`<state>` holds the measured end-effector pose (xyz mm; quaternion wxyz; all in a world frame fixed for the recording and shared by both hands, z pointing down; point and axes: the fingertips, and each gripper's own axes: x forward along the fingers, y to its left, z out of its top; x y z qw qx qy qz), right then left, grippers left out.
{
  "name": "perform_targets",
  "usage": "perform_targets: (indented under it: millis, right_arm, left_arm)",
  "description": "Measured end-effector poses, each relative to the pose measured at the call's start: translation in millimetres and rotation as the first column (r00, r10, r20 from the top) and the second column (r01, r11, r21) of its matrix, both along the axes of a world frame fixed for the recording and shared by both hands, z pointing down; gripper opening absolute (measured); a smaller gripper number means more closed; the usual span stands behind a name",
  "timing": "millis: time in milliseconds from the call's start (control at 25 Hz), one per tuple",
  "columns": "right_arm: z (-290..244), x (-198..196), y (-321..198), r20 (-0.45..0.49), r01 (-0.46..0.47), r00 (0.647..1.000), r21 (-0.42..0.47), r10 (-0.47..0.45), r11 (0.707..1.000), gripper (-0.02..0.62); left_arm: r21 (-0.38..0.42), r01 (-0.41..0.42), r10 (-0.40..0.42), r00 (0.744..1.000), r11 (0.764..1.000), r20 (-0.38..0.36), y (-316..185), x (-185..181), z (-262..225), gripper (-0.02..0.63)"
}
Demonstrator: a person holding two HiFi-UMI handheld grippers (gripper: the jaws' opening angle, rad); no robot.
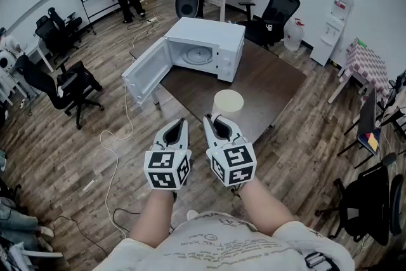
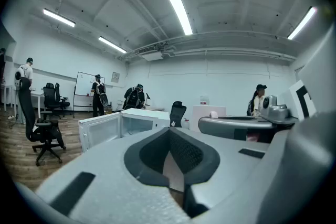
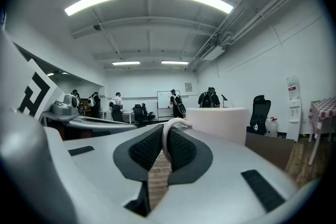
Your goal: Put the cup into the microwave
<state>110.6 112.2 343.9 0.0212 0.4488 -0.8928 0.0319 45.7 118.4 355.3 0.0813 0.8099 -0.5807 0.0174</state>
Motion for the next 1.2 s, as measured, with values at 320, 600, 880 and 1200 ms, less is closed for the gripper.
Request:
perform_targets:
  millis: [320,600,880,1200]
  right_arm:
    - [6.0,-21.2,5.5,0.009,0.042,0.999,-0.007,-0.042,0.999,0.033]
    - [14.9,-52.8,3.2,0.013,0.076,0.997,-0.001,-0.076,0.997,0.034]
    - [23.8,-86.9,-8.5,0.016,0.078,0.997,-0.003,-0.078,0.997,0.034]
    - [33.8,-111.9,-21.9,0.028,0.058,0.998,-0.026,-0.057,0.998,0.034]
  left_arm:
    - [-0.018,-0.017,0.017,1.000,1.000,0.002,8.2,-13.3,4.4,0.014]
    - [-0.015,-0.002,0.002,1.000,1.000,0.020,3.5,-48.1,10.5,0.014]
    - [-0.003,-0.003,0.003,1.000,1.000,0.015,-6.1,-88.9,15.8,0.014]
    - [-0.021,-0.018,0.018,1.000,1.000,0.017,-14.2,-116.4,27.1,0.014]
